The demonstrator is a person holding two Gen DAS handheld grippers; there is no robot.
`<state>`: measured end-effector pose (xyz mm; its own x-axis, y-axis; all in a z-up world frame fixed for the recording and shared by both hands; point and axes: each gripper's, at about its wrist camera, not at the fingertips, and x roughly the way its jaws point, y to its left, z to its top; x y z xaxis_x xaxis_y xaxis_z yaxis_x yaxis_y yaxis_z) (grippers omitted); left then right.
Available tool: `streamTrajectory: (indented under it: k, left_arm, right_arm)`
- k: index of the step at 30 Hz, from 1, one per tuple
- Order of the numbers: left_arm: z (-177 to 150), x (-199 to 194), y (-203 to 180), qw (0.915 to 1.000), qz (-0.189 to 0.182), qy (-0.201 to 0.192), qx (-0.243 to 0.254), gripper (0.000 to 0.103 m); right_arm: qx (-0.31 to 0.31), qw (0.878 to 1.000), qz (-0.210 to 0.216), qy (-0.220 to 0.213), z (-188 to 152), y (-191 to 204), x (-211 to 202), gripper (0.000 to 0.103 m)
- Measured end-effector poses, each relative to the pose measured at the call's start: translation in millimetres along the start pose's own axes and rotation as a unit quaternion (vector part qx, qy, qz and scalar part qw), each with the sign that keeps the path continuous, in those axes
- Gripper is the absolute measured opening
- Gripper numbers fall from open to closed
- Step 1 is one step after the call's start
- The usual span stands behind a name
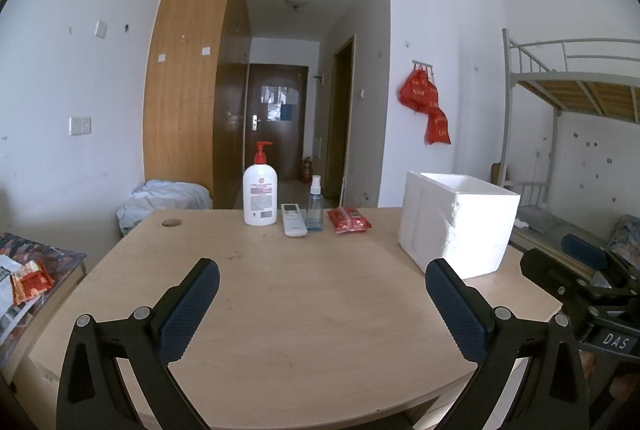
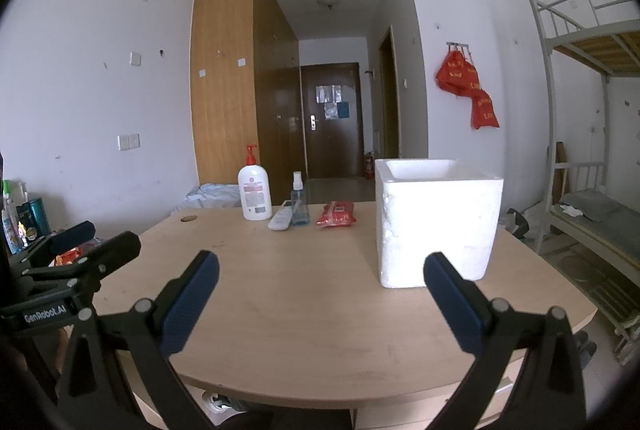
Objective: Organize soft objects
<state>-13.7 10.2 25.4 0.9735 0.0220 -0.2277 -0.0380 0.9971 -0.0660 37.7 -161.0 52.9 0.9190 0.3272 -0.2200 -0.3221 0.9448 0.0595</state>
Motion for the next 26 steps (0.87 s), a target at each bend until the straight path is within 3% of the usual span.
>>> streamTrajectory:
  k: [26]
  left_arm:
    - [1.1,2.5,-2.6,1.0000,-0.001,0.000,0.001,0.103]
  right_arm:
    - [-0.004,1.000,-0.021,-0.003,-0.1,-0.5,-3.6,0.103]
